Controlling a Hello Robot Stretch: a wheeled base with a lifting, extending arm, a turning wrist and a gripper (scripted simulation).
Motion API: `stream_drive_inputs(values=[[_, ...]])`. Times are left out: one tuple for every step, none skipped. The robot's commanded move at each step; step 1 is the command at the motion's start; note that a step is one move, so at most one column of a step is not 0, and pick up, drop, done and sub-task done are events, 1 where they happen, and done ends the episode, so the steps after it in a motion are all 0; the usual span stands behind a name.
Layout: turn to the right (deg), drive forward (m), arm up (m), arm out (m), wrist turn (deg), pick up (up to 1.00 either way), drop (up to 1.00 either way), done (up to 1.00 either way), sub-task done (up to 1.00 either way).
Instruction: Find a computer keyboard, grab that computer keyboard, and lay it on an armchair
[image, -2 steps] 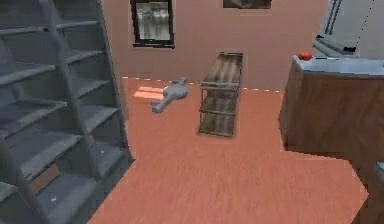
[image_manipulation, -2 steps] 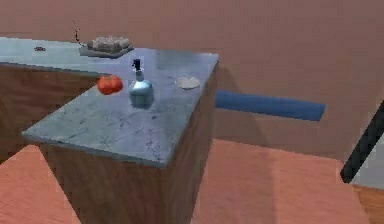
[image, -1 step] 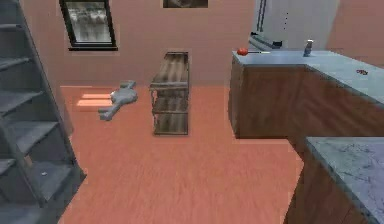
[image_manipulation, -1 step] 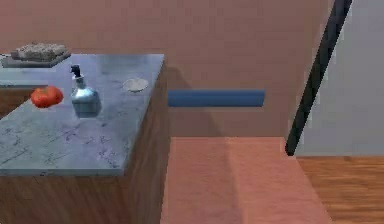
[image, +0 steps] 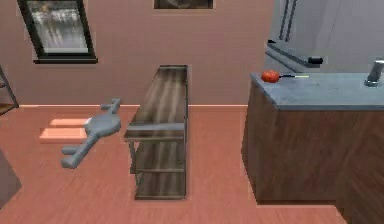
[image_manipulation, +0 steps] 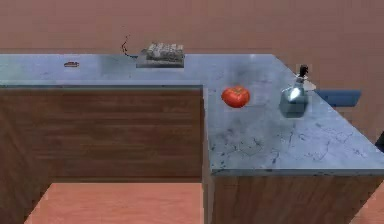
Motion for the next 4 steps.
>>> stream_drive_inputs(values=[[45.0,0.0,0.0,0.0,0.0,0.0,0.0,0.0,0.0],[18.0,0.0,0.0,0.0,0.0,0.0,0.0,0.0,0.0],[0.0,0.5,0.0,0.0,0.0,0.0,0.0,0.0,0.0],[-45.0,0.0,0.0,0.0,0.0,0.0,0.0,0.0,0.0]])
